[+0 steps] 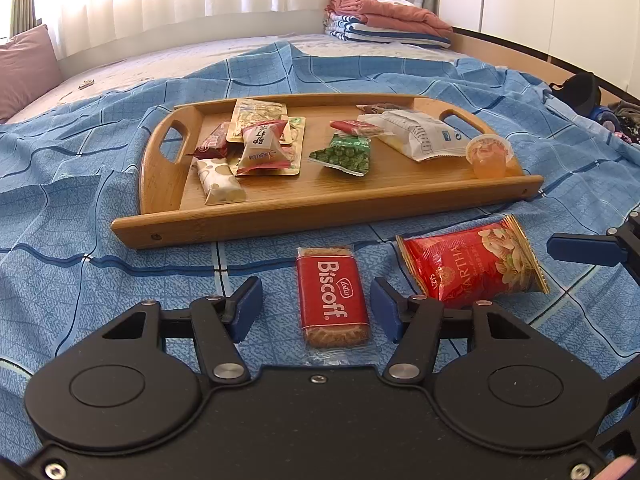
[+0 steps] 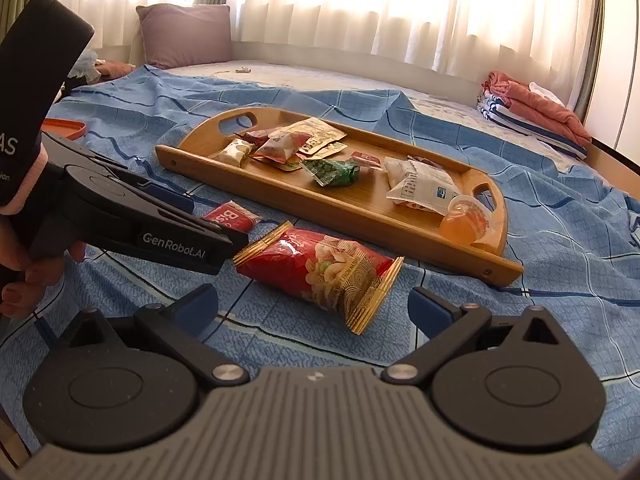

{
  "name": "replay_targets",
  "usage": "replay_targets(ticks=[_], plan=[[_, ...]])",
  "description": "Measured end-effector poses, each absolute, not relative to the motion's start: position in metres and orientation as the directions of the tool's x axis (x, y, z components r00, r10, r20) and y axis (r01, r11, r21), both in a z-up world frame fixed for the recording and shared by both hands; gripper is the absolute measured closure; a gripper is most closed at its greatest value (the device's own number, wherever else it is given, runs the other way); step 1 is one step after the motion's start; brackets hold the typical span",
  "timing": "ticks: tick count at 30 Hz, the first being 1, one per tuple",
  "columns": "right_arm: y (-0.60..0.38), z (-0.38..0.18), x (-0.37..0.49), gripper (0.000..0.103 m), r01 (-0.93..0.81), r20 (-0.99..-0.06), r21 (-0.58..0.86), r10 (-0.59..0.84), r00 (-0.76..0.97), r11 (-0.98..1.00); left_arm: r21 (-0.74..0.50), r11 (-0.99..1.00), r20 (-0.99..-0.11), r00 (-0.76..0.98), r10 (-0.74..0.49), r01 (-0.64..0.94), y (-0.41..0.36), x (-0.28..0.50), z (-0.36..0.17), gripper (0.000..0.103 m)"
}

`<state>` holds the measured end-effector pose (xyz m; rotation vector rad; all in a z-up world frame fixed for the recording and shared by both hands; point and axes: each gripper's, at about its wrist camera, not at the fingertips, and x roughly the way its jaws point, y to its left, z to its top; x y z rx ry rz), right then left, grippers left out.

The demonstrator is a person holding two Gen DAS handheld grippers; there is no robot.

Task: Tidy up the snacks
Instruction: 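Grasp the red Biscoff pack with the left tool while the right tool grasps the red nut bag, then carry the Biscoff pack with the left tool while the right tool carries the red nut bag over the tray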

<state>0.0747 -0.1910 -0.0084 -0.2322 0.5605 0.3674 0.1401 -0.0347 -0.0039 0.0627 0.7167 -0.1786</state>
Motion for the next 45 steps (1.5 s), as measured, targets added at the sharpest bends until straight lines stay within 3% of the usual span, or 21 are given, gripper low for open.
replay_targets(ticks=[10,12,14,45], plan=[[-0.183,-0.014,0.077,0.0,-0.4,-0.572,-0.135,0.258,0.778,0.907,-0.006,0.985,-0.657,0.741,-0.135,0.174,-0.036,0.144,-0.007,0.043],[-0.183,-0.016,0.077,0.0,-0.394,-0.573,-0.134,0.254,0.78,0.909,-0.028,0.985,-0.655,0.741,-0.145,0.169,-0.032,0.143,-0.005,0.048],[-0.182,-0.018,0.077,0.0,-0.389,-0.571,-0.134,0.249,0.782,0.912,-0.05,0.985,-0.65,0.744,-0.156,0.163,-0.027,0.142,-0.003,0.071],[-0.169,-0.019,0.118,0.0,-0.215,-0.623,-0.026,0.152,0.767,0.976,-0.071,0.993,-0.64,0.759,-0.118,0.095,-0.001,0.132,0.005,0.071]])
